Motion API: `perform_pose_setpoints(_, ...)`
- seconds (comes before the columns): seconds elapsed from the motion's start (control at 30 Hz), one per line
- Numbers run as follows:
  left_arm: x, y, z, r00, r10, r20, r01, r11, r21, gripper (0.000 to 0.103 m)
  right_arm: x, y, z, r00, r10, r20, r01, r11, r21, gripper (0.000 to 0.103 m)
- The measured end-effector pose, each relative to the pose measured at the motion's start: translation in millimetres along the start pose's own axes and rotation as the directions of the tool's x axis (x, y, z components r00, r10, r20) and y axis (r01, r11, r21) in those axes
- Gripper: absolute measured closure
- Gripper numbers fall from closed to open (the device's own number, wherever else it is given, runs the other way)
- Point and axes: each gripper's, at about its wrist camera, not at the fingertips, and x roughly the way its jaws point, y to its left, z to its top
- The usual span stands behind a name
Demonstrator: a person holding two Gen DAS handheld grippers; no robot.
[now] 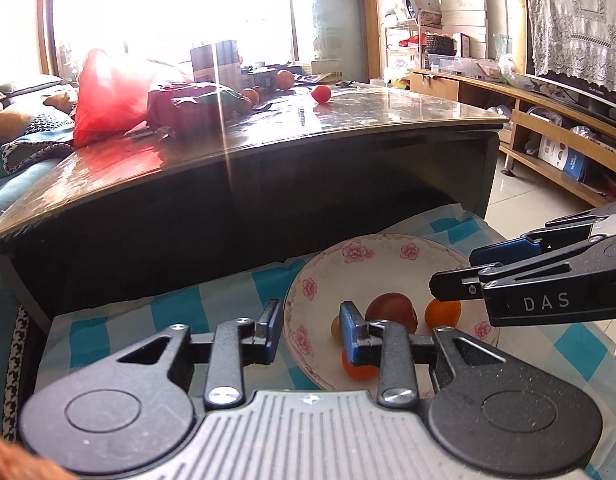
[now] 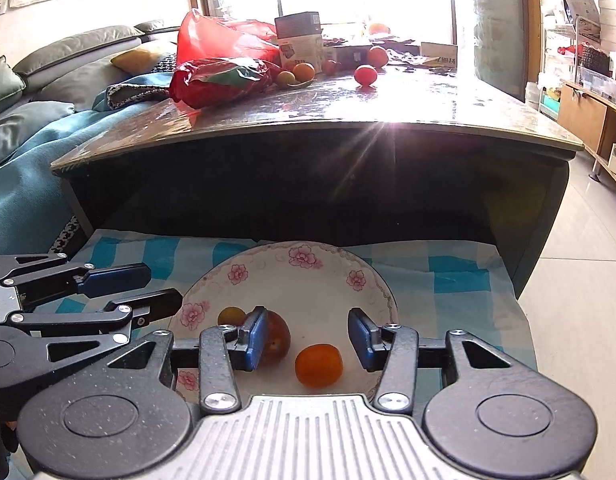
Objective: Organize fruits
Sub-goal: 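Open both tools to release the fruits into the bowl, then withdraw both tools from the bowl toward the red tomatoes, then grasp a red tomato with the right tool while the left tool grasps another red tomato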
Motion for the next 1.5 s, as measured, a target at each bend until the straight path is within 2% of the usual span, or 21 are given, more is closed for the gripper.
perform_pose_setpoints(0.4,-52,11,-29,0.999,0.009,-0.052,-0.011,0.999,-0.033,0.062,-29,41,-14,0.997,0.061,-0.048,-0.065,0.995,-0.077,0.063)
perform_pose_setpoints(0.6,-73,17,-52,0.994,0.004,-0.113,-0.011,0.998,-0.055,0.062,-38,59,-27,0.993,0.078,-0.084,-0.085,0.992,-0.089,0.062)
perform_pose_setpoints(0.83,-93,21,-76,0.983,-0.025,-0.18,0.014,0.998,-0.065,0.061,-45,76,-55,0.981,0.1,-0.166,-0.118,0.988,-0.102,0.062)
perform_pose_setpoints(1.0,-92,24,-85,0.979,-0.056,-0.195,0.04,0.995,-0.088,0.061,-35,84,-63,0.974,0.108,-0.197,-0.135,0.982,-0.129,0.06)
perform_pose_setpoints(1.07,-89,25,-89,0.976,-0.062,-0.208,0.044,0.995,-0.088,0.06,-31,86,-64,0.975,0.108,-0.196,-0.137,0.98,-0.142,0.055)
perform_pose_setpoints(1.5,-57,21,-101,0.964,-0.075,-0.256,0.064,0.997,-0.051,0.056,9,93,-66,0.962,0.122,-0.245,-0.168,0.969,-0.181,0.055)
